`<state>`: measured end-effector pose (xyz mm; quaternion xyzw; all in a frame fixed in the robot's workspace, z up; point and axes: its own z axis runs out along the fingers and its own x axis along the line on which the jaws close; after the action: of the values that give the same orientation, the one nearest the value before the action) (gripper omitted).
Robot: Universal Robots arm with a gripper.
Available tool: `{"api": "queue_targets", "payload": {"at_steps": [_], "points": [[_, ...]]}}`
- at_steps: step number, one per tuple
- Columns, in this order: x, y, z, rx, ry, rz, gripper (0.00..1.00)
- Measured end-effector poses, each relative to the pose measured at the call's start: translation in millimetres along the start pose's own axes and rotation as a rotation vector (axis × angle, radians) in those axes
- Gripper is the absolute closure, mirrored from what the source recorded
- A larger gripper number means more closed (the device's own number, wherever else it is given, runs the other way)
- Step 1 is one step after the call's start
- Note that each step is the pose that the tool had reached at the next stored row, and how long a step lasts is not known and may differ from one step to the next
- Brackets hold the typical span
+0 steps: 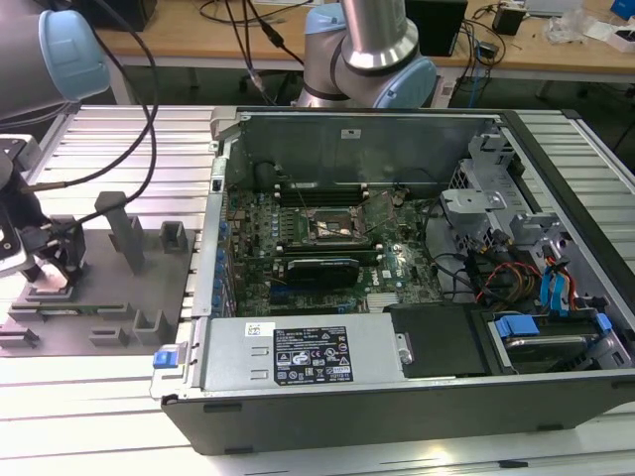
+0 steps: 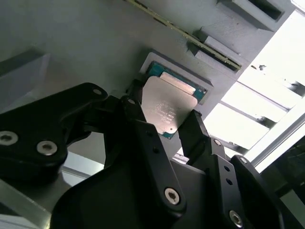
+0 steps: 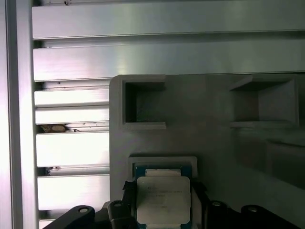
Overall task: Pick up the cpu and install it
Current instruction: 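Pick up the cpu and move it towards the insertion slot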
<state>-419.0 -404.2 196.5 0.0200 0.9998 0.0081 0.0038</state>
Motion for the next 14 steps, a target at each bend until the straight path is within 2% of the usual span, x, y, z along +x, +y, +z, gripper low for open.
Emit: {"api": "queue_targets", "payload": {"at_steps": [4, 10, 14], "points": [[-0.2, 0.2, -9.2, 0.0000, -0.0001, 0.000, 0.45], [-0.8, 0.5, -27.7, 0.0000, -0.0001, 0.000, 0.45], [-1.0, 0.8, -37.3, 0.0000, 0.0000, 0.000, 0.45]]}}
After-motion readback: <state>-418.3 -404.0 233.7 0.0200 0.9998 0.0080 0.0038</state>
